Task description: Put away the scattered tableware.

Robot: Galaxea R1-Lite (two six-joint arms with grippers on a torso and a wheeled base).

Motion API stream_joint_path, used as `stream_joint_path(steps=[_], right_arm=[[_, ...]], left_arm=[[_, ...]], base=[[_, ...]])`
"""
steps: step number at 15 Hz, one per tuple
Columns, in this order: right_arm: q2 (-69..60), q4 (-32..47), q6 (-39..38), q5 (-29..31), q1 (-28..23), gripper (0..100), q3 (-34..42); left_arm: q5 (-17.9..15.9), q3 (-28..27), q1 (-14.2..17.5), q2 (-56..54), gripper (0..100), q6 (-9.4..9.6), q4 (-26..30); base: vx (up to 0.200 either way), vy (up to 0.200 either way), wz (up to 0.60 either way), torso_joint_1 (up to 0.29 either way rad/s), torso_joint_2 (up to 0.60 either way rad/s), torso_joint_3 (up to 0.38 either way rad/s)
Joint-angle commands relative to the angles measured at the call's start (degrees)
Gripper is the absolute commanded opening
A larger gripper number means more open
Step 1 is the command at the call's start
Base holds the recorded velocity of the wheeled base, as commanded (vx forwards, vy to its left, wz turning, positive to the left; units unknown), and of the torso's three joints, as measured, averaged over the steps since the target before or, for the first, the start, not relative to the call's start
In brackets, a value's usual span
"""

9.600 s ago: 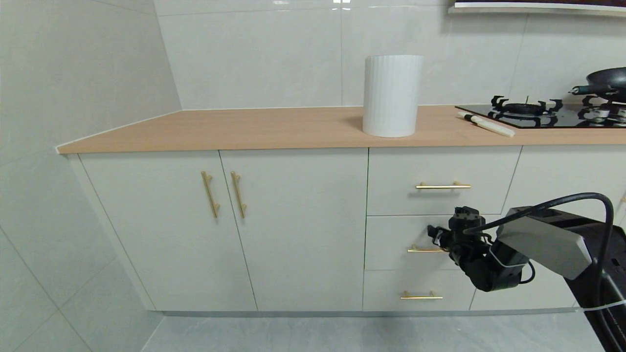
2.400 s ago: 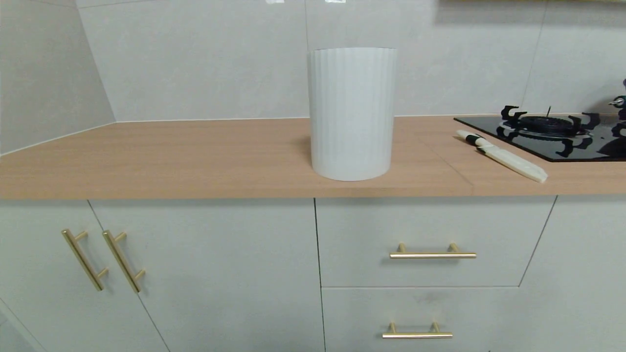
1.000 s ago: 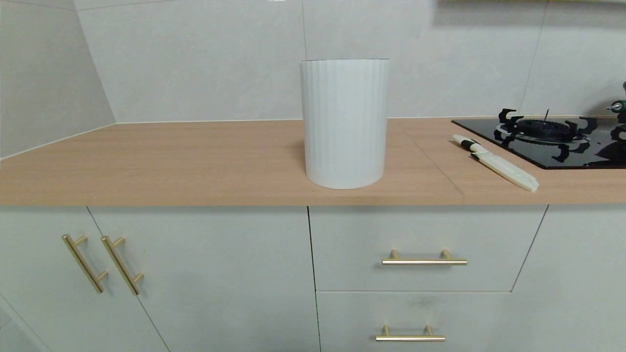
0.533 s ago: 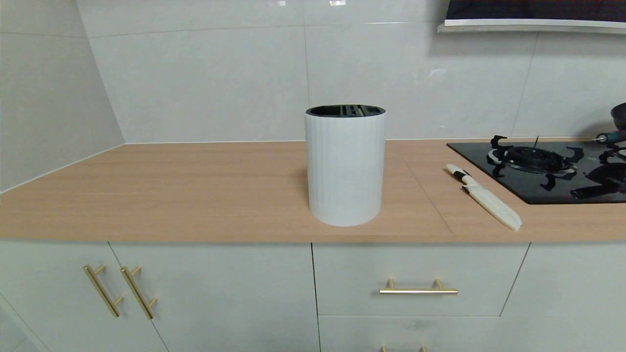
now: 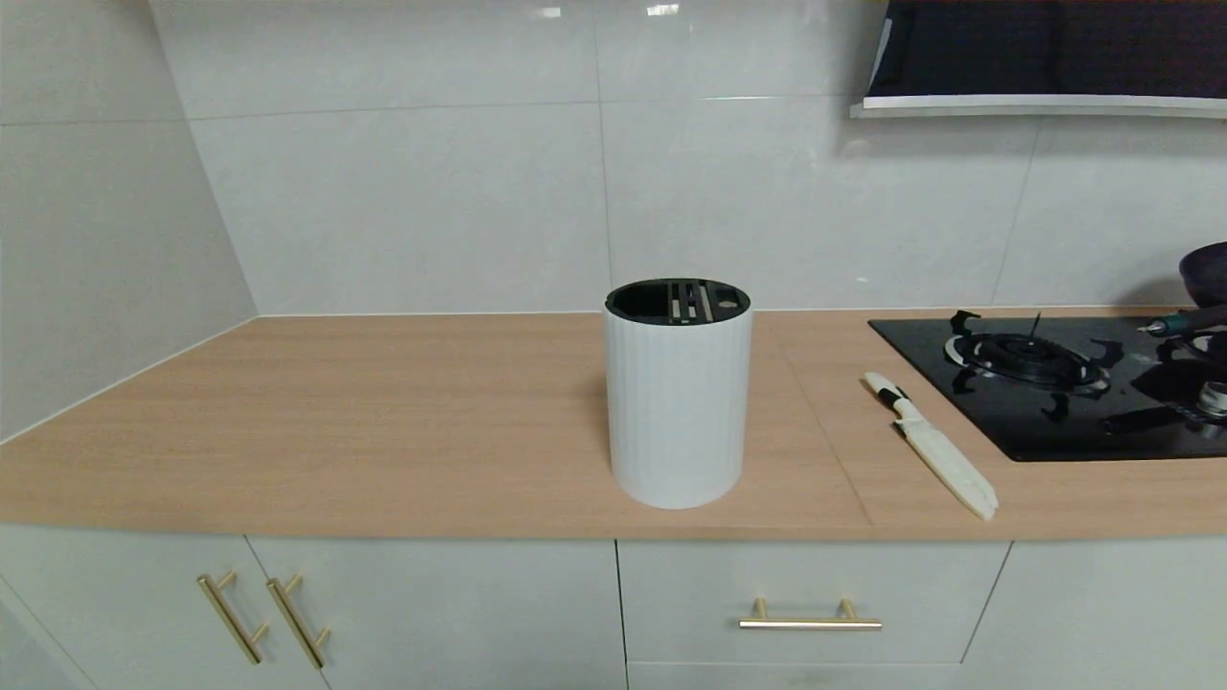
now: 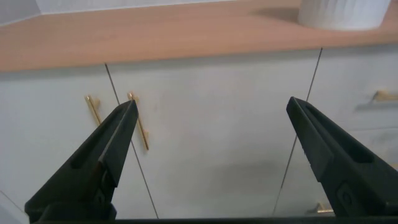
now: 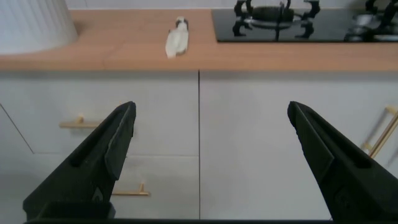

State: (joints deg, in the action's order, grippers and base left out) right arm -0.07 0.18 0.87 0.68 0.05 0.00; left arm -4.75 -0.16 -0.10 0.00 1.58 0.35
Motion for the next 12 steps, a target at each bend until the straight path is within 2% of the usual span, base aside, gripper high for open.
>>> stream_joint_path(steps=[1, 12], right_arm=[[0.1, 0.0, 0.0, 0.0, 0.0, 100, 0.0], [0.1, 0.0, 0.0, 0.0, 0.0, 100, 0.0]], left_arm=[[0.0, 0.0, 0.0, 0.0, 100, 0.0, 0.0], [0.0, 0.0, 0.0, 0.0, 100, 0.0, 0.0]], base=[[0.0, 0.0, 0.0, 0.212, -0.5, -0.281], [0.0, 0.0, 0.0, 0.249, -0.54, -0.292]])
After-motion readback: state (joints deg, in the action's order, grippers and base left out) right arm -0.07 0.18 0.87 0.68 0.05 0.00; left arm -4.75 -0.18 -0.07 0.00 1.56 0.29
